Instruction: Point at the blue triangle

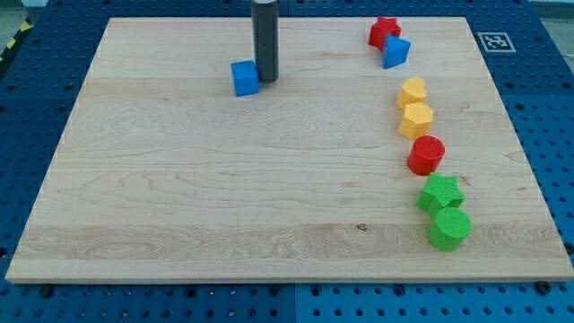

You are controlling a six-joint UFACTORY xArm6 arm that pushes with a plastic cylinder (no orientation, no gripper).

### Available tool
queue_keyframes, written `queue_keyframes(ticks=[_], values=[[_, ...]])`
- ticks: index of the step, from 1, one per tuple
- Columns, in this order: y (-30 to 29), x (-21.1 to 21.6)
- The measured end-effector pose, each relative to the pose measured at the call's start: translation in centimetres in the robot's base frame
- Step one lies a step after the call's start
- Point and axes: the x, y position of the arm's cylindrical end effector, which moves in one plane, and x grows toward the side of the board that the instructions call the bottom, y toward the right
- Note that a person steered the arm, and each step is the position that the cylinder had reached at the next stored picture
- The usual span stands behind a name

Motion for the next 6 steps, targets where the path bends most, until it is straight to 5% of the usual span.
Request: queue_keyframes(ticks=[2, 6], values=[[1.4, 0.2], [21.2, -1.0]])
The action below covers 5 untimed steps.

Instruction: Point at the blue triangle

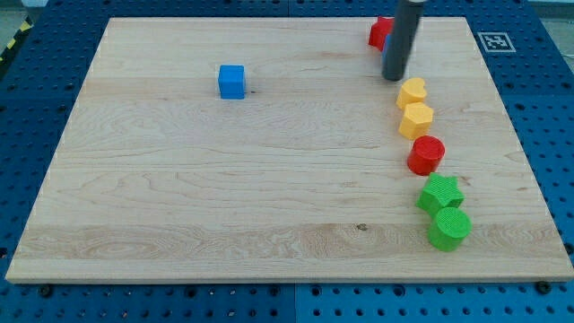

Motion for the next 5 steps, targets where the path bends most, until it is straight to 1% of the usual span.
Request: queue_keyframes(ticks=[1, 2, 3, 5], values=[[4.4, -0.1], [5.1, -3.9], [4.7, -5.2], [-2.4, -5.2]])
